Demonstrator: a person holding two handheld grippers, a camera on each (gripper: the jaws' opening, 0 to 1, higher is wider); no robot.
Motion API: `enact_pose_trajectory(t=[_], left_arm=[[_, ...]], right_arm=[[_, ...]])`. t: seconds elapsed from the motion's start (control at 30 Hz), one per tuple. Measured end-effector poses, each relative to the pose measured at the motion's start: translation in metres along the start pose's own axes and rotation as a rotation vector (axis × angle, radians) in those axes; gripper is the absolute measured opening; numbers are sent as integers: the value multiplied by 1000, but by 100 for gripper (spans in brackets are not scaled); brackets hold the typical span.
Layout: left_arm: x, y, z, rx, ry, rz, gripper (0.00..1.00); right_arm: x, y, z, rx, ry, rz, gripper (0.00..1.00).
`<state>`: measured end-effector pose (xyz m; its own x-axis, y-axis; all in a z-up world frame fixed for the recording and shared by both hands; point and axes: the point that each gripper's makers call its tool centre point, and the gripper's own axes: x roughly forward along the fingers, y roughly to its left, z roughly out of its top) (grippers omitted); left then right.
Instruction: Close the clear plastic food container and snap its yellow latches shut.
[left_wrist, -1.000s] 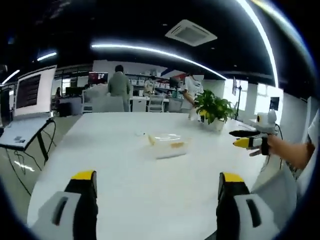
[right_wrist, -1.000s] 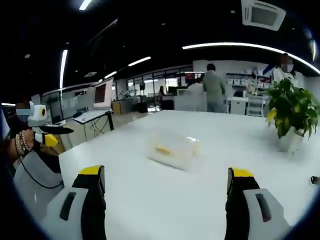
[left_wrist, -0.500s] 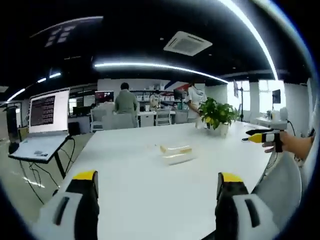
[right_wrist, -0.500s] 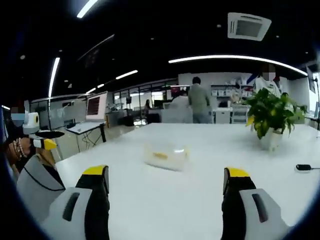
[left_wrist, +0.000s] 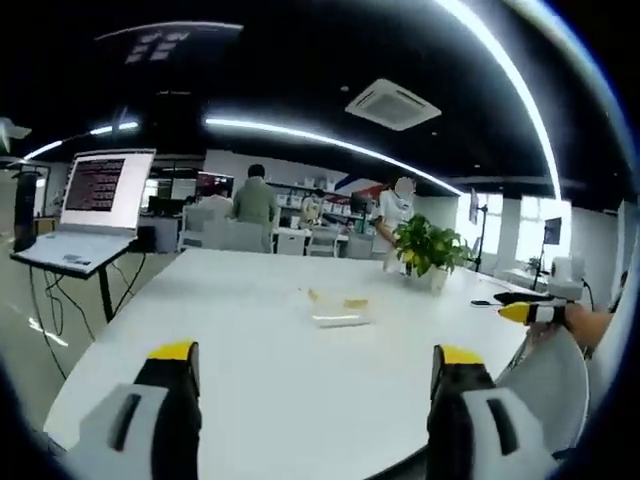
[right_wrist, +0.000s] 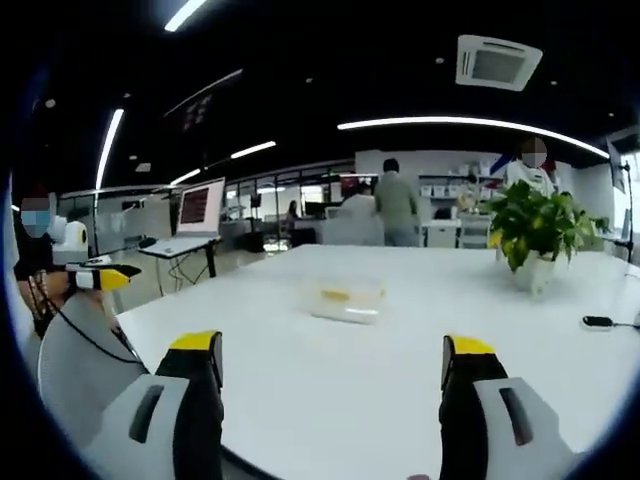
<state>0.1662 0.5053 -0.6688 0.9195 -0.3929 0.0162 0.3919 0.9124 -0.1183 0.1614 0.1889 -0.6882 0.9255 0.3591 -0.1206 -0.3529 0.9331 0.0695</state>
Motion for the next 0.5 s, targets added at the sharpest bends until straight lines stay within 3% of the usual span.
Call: enact_pose_trajectory(t=[0.07,0.1,0.17,0.2,0.23,0.3,0.37,0.43,0.5], left_arm=[[0,-3,8,-14,-53,4,89],[-1,-2,7,-17,-48,5,87],[-2,5,14,-127,-116,36,80],[-3,8,12,-190,-121,40,77],[-3,10,11,-202,-108,49,75],[-3,17,5,-137,-74,88,79],[0,16,-7,-42,-2,95,93],[1,15,-8,33,16,97,88],[3,14,-6,22,-1,90,84]], right_arm=[[-2,0,1,8,-8,-23,87],[-4,-2,3,2,-15,-41,86],[-6,-7,7,-24,-60,-76,85],[-5,-9,8,-31,-69,-94,83],[-4,-12,7,-25,-62,-108,82],[-1,-12,2,-49,-28,-104,79],[2,-8,-1,-93,-11,-90,77],[3,-9,-2,-121,-6,-99,71],[3,-11,0,-146,-9,-114,63]])
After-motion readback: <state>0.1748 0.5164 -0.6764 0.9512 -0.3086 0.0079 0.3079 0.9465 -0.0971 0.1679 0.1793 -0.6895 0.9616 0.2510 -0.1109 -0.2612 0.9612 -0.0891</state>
